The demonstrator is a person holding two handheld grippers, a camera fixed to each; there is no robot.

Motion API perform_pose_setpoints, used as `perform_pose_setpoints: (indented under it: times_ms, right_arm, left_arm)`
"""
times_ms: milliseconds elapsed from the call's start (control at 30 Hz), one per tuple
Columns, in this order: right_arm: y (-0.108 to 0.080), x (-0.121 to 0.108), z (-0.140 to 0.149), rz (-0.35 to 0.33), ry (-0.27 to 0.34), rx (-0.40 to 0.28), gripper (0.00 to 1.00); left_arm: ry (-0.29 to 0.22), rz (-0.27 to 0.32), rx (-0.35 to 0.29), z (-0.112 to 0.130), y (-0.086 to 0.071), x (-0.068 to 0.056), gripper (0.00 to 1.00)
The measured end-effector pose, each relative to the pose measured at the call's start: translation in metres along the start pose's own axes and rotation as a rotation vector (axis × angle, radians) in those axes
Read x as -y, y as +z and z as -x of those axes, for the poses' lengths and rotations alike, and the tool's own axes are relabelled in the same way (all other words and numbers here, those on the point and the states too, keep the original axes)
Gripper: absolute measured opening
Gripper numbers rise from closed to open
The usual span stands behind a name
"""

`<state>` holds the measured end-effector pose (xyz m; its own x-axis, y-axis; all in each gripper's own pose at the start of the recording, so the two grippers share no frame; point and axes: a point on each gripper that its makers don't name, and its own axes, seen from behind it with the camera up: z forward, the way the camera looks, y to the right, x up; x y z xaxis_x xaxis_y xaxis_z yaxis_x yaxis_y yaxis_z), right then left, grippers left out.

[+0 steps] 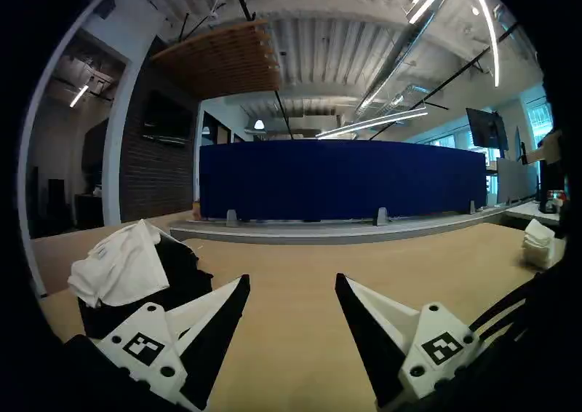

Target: Fold towel

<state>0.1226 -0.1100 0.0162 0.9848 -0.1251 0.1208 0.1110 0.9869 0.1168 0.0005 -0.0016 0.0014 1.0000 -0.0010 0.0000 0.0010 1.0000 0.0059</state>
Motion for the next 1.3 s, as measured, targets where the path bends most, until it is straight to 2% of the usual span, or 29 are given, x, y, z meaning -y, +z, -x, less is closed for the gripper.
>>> perform_pose_setpoints:
  times_ms: [367, 867, 1067, 1300]
  right_arm:
    - [-0.003, -0.007, -0.006, 0.007, 0.007, -0.015, 1.00]
    - [-0.022, -0.048, -0.016, 0.067, 0.012, -0.075, 1.00]
    - [-0.027, -0.064, -0.009, 0.083, 0.003, -0.090, 1.00]
    - [-0.027, -0.079, 0.009, 0.093, 0.024, -0.097, 1.00]
  left_arm:
    - [-0.001, 0.000, 0.000, 0.001, 0.000, 0.001, 0.87]
    - [0.000, 0.000, 0.000, 0.001, 0.000, 0.001, 0.87]
    - [0.000, 0.000, 0.000, 0.001, 0.000, 0.001, 0.87]
    - [0.000, 0.000, 0.000, 0.000, -0.001, 0.001, 0.87]
